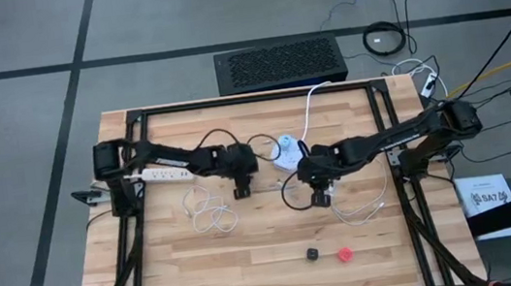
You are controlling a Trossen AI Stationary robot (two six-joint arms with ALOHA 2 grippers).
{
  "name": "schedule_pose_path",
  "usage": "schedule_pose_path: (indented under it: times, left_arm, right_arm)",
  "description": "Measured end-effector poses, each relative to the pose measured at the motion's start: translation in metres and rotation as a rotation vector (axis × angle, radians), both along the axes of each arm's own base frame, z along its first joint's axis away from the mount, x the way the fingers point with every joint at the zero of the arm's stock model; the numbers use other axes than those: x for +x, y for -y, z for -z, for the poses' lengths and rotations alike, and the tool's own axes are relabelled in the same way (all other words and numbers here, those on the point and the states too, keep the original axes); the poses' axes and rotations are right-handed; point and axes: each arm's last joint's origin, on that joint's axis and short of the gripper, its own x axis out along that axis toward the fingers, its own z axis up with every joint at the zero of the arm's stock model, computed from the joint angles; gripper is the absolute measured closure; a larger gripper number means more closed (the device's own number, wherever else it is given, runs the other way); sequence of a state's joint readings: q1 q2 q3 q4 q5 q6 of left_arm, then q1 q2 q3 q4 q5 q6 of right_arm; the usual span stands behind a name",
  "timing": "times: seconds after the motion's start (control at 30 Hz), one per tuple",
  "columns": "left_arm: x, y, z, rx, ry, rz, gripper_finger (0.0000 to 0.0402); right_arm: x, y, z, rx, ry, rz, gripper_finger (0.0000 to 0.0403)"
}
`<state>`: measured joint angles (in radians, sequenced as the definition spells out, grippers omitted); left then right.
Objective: Insert USB
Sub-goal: Insert the middle white charger cable into the white charger adapter
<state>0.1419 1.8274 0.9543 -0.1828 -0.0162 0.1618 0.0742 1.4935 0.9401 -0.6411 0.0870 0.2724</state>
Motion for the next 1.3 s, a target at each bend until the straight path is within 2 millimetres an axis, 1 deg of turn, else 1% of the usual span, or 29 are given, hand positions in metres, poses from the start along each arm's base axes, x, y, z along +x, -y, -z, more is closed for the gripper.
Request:
schedule_pose_path:
  times: [0.13,0.23,0.3,0.37,0.47,0.53,0.63,0.8,0.9,1.0,1.07,1.17,1.3]
  left_arm:
    - [-0.010,0.021,-0.005,-0.035,-0.081,0.014,0.0307]
    - [-0.015,0.037,-0.007,-0.063,-0.129,0.030,0.0334]
    - [-0.016,0.046,-0.006,-0.064,-0.143,0.050,0.0352]
    - [-0.016,0.052,-0.006,-0.064,-0.148,0.066,0.0371]
    - [-0.017,0.058,-0.007,-0.066,-0.146,0.073,0.0394]
    - [-0.018,0.060,-0.010,-0.073,-0.135,0.067,0.0396]
    - [-0.022,0.066,-0.019,-0.093,-0.127,0.094,0.0393]
    - [-0.022,0.067,-0.042,-0.078,-0.003,0.122,0.0392]
    - [-0.024,0.068,-0.045,-0.075,0.027,0.129,0.0392]
    - [-0.023,0.068,-0.048,-0.072,0.056,0.127,0.0392]
    - [-0.024,0.067,-0.046,-0.066,0.050,0.122,0.0392]
    - [-0.024,0.067,-0.043,-0.064,0.089,0.123,0.0392]
    - [-0.029,0.067,-0.035,-0.074,0.116,0.106,0.0392]
  right_arm:
    - [-0.001,0.000,-0.004,-0.006,0.020,0.005,0.0401]
    - [0.003,0.005,-0.008,-0.127,0.086,0.063,0.0401]
    - [0.008,0.016,-0.013,-0.249,0.157,0.139,0.0401]
    - [0.012,0.032,-0.016,-0.343,0.199,0.212,0.0401]
    - [0.015,0.057,-0.020,-0.387,0.240,0.266,0.0401]
    - [0.016,0.072,-0.023,-0.401,0.260,0.288,0.0401]
    - [0.016,0.090,-0.022,-0.362,0.278,0.283,0.0401]
    - [0.020,0.105,-0.010,-0.318,0.256,0.252,0.0403]
    - [0.023,0.110,-0.003,-0.289,0.253,0.242,0.0403]
    - [0.026,0.111,0.002,-0.288,0.244,0.237,0.0403]
    - [0.027,0.112,0.004,-0.291,0.241,0.240,0.0403]
    - [0.029,0.113,0.008,-0.285,0.228,0.239,0.0403]
    - [0.031,0.113,0.012,-0.267,0.221,0.228,0.0403]
